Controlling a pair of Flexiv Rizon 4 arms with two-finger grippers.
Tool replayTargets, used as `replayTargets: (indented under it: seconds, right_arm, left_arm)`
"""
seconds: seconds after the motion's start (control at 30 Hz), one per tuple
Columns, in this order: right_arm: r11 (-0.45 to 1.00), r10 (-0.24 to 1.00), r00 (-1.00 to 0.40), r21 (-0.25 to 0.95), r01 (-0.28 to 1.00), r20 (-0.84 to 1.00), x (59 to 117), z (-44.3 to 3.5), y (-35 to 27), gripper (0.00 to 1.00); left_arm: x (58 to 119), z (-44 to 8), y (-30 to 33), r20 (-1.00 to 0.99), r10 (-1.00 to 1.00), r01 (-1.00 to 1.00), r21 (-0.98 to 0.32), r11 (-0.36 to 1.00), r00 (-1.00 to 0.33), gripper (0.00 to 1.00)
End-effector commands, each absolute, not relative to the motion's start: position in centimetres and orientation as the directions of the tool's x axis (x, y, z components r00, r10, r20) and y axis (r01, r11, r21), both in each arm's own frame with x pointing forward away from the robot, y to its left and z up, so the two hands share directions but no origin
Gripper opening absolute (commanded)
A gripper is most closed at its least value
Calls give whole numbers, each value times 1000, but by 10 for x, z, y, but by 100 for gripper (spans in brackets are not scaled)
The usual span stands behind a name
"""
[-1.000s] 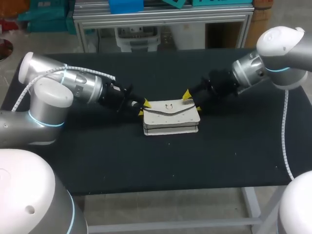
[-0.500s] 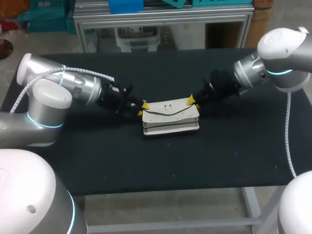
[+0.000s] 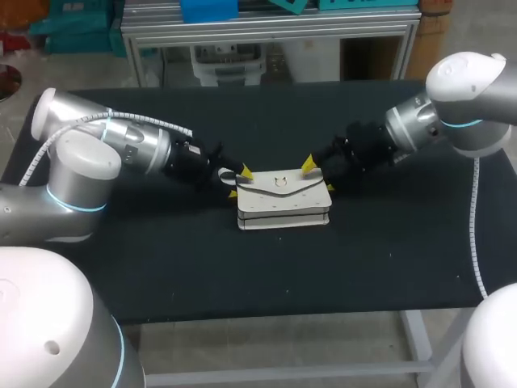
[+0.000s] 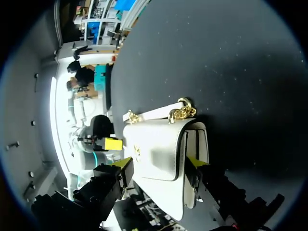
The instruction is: Pick up the bag, open it, inspect its contents, close it, and place it on the opposite side
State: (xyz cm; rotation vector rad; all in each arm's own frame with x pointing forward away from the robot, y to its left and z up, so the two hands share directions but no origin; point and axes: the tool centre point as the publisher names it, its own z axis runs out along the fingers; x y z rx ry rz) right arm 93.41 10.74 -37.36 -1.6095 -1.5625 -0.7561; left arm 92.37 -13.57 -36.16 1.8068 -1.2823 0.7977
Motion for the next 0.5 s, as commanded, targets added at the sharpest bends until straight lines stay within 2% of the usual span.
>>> replayTargets:
  seconds: [0.03,0.1,0.13,0.2,0.27,0.3,0.33,0.5]
  right_arm:
    - [53,532,76,-123,991,843,936,-374,107,65]
    - [59,525,80,-130,990,847,936,-374,106,63]
    - [65,519,79,-132,989,851,936,-374,107,58]
    - [73,522,83,-142,987,849,937,-375,110,44]
    - [79,521,87,-150,986,849,937,-378,113,28]
    - [85,525,88,-155,984,847,938,-380,114,0]
    - [94,531,84,-157,983,843,938,-381,116,0]
    - [124,551,48,-139,982,833,935,-381,116,0]
  left_arm:
    - [929,-365,-133,828,-480,-957,256,-136,289,42]
    - [929,-366,-133,823,-491,-957,275,-96,286,44]
    - [930,-366,-134,821,-495,-954,293,-64,286,46]
    - [931,-369,-137,813,-504,-951,304,-61,292,47]
    - [933,-373,-140,809,-508,-947,316,-52,297,38]
    - [934,-375,-142,808,-509,-947,317,-53,298,24]
    - [935,-377,-143,807,-510,-945,323,-43,299,0]
    - [936,-379,-144,812,-517,-954,299,-32,272,0]
